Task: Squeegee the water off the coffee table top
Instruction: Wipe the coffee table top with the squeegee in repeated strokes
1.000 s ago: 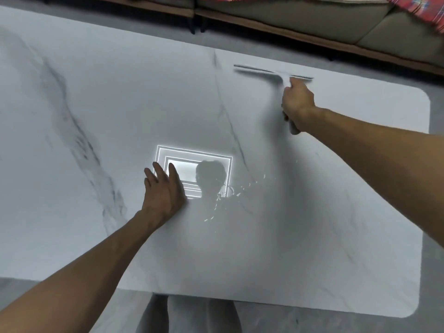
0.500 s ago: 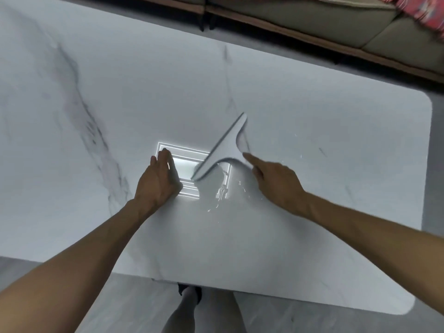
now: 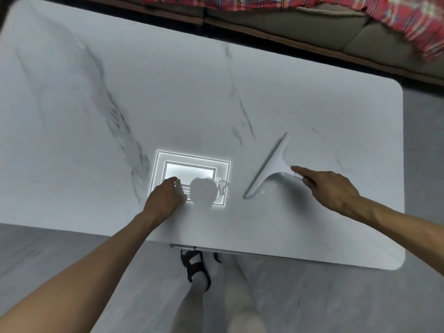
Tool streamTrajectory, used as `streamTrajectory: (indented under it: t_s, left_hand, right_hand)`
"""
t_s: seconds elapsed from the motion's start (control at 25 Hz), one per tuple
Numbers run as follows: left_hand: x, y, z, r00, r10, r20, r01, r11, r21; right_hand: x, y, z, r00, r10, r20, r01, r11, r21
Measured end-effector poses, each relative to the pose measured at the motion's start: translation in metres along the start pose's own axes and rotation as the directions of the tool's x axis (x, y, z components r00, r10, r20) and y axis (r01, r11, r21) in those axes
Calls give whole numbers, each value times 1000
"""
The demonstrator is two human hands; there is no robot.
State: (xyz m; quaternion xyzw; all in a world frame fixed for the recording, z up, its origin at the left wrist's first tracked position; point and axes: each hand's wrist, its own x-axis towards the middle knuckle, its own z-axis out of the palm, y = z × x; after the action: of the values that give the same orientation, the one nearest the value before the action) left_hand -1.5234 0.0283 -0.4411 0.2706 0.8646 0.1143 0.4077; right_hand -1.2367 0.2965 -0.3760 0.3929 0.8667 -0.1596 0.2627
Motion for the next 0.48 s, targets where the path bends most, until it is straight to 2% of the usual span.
streamTrajectory:
  t_s: [0.12,0.2,0.28,0.4,0.48]
  left_hand:
    - [-13,-19,-1,994,-86,-71,82,995,-53]
    - [-17,-34,2,990,-107,-92,102,993,-61]
    - [-20,-46,10,991,-96,-92,91,994,-56]
    - [-27,-54,25,996,-52,-75,51,998,-24]
    - [-30,-50,39,998,-9,-69,11,999,33]
  right_hand:
    - [2,-71,13,972,-236,-22,236,971,30]
    - [7,-123,39,909,-416,-5,416,909,23]
    - [9,-164,70,844,-535,28,535,845,12]
    - [6,-182,106,779,-619,95,625,780,-39]
    - [5,-162,114,801,-593,83,596,802,-23]
